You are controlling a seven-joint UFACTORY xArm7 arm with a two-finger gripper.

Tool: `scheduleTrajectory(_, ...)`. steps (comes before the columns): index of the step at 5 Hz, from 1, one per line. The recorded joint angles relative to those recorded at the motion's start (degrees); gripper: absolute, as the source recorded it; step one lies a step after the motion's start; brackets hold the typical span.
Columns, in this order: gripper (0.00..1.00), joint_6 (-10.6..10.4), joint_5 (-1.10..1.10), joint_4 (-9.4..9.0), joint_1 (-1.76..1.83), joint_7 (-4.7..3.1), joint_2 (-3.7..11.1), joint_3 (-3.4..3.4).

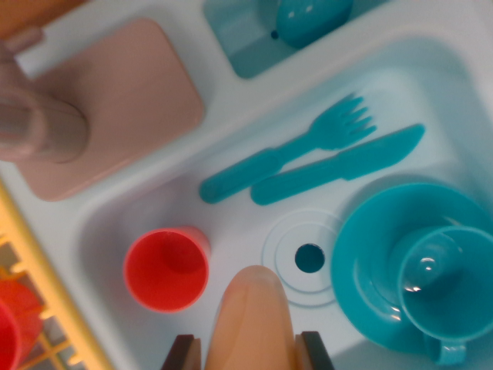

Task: Pick detergent from the sink

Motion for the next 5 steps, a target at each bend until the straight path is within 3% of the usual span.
scheduleTrajectory(1,1.00,2.71,-0.09,2.02,0.00,0.12,-0.69,0.00)
scheduleTrajectory(2,1.00,2.71,-0.09,2.02,0.00,0.12,-0.69,0.00)
scheduleTrajectory(3,1.00,5.28,-0.18,3.94,0.00,0.24,-1.34,0.00)
scheduleTrajectory(4,1.00,5.28,-0.18,3.94,0.00,0.24,-1.34,0.00)
scheduleTrajectory(5,1.00,8.00,-0.28,5.97,0.01,0.36,-2.04,0.00)
